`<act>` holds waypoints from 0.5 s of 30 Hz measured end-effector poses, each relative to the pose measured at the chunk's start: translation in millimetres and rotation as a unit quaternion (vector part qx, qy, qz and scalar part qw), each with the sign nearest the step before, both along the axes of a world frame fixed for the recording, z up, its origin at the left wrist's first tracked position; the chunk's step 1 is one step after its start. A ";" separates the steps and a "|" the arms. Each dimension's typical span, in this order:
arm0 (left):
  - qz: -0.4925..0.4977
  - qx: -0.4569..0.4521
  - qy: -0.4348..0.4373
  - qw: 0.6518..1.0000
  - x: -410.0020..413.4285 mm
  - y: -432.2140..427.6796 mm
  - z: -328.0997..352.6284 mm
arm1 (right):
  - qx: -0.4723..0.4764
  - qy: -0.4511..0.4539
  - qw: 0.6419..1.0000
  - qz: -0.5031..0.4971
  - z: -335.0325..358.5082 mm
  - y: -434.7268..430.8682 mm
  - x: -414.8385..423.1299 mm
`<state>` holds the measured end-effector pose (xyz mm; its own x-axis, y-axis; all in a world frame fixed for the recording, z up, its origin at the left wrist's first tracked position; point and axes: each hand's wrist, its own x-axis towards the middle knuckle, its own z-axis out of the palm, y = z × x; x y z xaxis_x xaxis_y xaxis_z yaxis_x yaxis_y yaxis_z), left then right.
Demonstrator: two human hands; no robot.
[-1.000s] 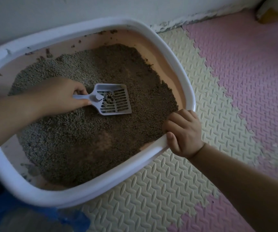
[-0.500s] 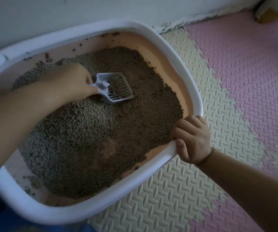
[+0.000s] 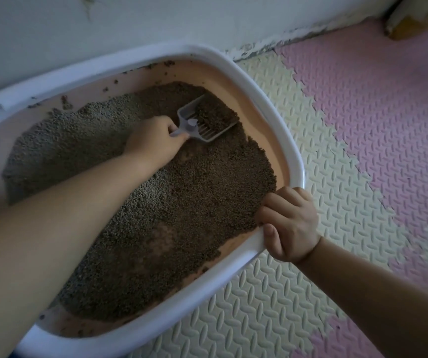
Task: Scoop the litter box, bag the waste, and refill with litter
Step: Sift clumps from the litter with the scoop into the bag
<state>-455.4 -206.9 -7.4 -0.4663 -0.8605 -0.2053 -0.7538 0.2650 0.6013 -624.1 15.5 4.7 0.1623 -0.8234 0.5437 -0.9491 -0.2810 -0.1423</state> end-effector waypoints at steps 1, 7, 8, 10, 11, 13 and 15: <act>0.008 0.007 0.026 1.000 -1.7 5.9 -3.5 | -0.002 0.001 1.000 -0.002 0.1 -0.4 0.0; 0.001 -0.016 0.113 0.993 6.5 20.3 12.6 | 0.002 -0.002 1.000 0.002 0.7 1.4 0.4; -0.004 -0.025 0.115 0.993 14.4 20.6 15.5 | 0.003 0.000 1.000 0.003 0.8 1.2 0.4; -0.011 -0.042 0.107 0.993 33.6 20.0 20.5 | 0.005 0.003 1.000 0.003 1.0 0.4 0.4; -0.014 -0.045 0.096 0.994 44.2 19.6 22.8 | 0.005 0.004 1.000 0.003 1.0 0.4 0.4; -0.025 -0.045 0.064 0.997 65.3 21.1 27.0 | 0.004 0.001 1.000 0.005 1.2 0.8 0.1; -0.021 -0.048 0.055 0.997 84.0 25.0 32.0 | 0.005 -0.003 1.000 0.006 1.2 0.7 0.3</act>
<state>-371.4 -181.9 24.6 -0.5182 -0.8525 -0.0691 -0.6718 0.3556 0.6498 -623.8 16.3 5.9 0.1695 -0.8265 0.5368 -0.9446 -0.2917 -0.1508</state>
